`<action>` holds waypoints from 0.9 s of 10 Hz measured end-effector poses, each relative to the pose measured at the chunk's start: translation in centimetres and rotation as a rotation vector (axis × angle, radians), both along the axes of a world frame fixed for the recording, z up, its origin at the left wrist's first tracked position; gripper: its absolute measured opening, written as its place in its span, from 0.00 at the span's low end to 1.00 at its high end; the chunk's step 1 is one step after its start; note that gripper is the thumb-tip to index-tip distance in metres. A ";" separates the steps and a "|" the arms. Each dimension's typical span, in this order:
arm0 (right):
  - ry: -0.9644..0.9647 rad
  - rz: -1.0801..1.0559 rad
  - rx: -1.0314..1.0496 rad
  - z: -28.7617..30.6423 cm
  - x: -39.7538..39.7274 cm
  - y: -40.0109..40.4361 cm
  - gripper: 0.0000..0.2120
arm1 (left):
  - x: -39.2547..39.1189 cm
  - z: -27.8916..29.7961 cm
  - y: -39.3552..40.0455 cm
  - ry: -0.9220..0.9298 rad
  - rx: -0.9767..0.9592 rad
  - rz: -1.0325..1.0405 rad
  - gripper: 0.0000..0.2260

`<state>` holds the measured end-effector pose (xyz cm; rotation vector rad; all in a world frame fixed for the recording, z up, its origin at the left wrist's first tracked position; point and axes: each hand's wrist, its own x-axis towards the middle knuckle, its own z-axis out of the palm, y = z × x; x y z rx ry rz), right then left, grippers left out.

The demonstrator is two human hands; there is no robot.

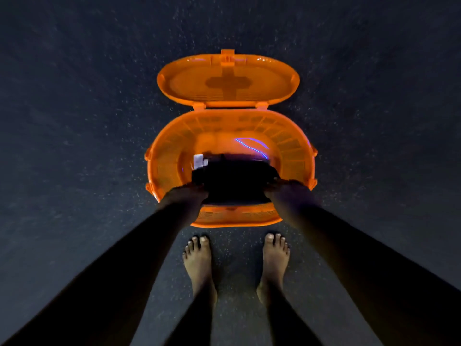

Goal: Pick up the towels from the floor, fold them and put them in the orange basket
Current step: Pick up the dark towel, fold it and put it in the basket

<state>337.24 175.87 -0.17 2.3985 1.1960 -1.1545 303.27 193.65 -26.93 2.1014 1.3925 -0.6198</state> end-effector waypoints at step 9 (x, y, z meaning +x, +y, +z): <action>-0.204 -0.249 0.078 -19.8 -0.8 3.2 0.51 | 22.9 6.1 4.1 -0.219 0.106 -0.897 0.38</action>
